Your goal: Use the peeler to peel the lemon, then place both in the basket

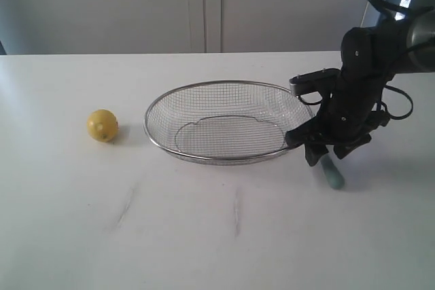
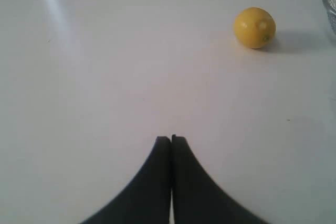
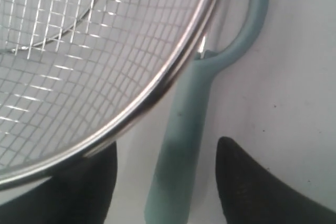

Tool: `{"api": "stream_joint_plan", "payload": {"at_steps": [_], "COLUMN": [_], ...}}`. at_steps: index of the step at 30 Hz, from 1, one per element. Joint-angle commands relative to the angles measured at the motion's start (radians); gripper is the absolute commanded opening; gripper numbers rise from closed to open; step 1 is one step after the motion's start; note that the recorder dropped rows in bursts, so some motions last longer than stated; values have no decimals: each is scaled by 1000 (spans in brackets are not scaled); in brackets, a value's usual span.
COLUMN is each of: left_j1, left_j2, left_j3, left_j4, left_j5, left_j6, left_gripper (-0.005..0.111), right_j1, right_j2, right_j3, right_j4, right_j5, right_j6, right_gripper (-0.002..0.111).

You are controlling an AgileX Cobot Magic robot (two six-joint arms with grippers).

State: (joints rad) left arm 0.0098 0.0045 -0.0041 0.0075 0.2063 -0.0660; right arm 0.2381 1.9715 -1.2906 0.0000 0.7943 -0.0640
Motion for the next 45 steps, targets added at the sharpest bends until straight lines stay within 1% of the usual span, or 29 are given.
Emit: {"api": "stream_joint_plan", "payload": {"at_steps": [1,10,18,19,23,28,30,34,36,38,45], "left_j1": [0,0,0,0,0,0,0,0,0,0,0], "left_j2": [-5,-5,-5,-5,-5,-5,-5,-5,-5,-5,-5], "left_j3": [4,4,4,4,4,4,4,4,4,4,4], "left_j4": [0,0,0,0,0,0,0,0,0,0,0], "left_j5": [-4,-4,-4,-4,-4,-4,-4,-4,-4,-4,-4], "left_j6": [3,3,3,3,3,3,3,3,3,3,3], "left_gripper": [0,0,0,0,0,0,0,0,0,0,0], "right_j1": [0,0,0,0,0,0,0,0,0,0,0], "right_j2": [25,44,44,44,44,44,44,44,44,44,-4], "right_j3": [14,14,25,25,25,25,25,25,25,25,25], "right_j4": [0,0,0,0,0,0,0,0,0,-6,-43], "right_j5": [-25,-31,-48,-46,-42,-33,-23,10,36,55,86], "right_j6": [-9,-9,38,46,64,73,101,122,131,147,193], "right_gripper": [54,54,54,52,41,32,27,12,7,5,5]}}
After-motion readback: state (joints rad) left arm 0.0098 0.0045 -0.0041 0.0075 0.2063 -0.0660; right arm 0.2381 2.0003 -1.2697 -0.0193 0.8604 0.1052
